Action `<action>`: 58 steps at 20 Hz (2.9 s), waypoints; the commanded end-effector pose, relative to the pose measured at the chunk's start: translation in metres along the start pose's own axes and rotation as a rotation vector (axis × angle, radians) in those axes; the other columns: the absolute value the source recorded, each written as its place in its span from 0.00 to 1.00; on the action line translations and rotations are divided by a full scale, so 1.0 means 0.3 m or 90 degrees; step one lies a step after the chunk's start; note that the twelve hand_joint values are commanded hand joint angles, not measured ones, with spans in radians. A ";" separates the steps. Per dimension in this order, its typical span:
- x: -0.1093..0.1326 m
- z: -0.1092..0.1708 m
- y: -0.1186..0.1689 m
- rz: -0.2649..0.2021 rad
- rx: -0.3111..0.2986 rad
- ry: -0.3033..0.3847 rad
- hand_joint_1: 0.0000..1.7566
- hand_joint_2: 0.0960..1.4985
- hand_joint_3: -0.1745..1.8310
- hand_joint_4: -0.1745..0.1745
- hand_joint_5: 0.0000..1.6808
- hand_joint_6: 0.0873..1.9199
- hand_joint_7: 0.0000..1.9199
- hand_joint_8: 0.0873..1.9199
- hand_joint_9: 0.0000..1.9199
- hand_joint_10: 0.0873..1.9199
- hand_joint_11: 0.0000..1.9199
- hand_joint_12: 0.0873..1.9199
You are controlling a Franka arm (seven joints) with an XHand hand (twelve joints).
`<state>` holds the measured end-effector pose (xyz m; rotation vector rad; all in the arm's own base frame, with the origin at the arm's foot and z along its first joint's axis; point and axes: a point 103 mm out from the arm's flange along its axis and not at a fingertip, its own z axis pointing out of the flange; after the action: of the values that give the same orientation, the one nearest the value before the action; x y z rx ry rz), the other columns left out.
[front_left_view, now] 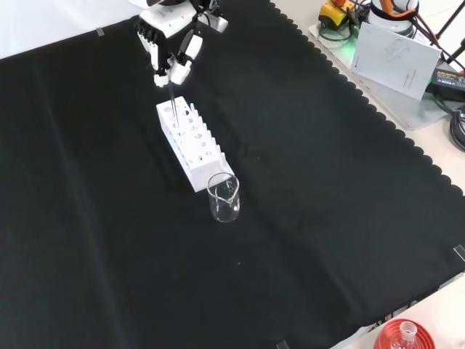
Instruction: Take the glass rod from the white test tube rack.
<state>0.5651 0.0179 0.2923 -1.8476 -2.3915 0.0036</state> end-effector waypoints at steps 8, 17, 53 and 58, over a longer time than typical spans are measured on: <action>0.025 -0.082 -0.072 0.018 0.009 -0.024 0.76 0.66 0.00 0.00 0.85 0.01 0.86 0.00 0.92 0.04 0.87 0.19; 0.055 -0.146 -0.130 0.029 0.008 -0.031 0.76 0.66 0.00 0.00 0.85 0.00 0.86 0.00 0.92 0.04 0.87 0.18; 0.240 -0.352 -0.252 -0.001 -0.043 -0.044 0.76 0.65 0.00 0.00 0.86 0.00 0.86 0.00 0.93 0.03 0.87 0.18; 0.246 -0.345 -0.257 -0.007 -0.048 -0.037 0.76 0.65 0.00 0.00 0.86 0.00 0.86 0.00 0.93 0.03 0.87 0.18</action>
<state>0.4845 0.0609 0.4087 -1.9167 -2.4606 -0.0048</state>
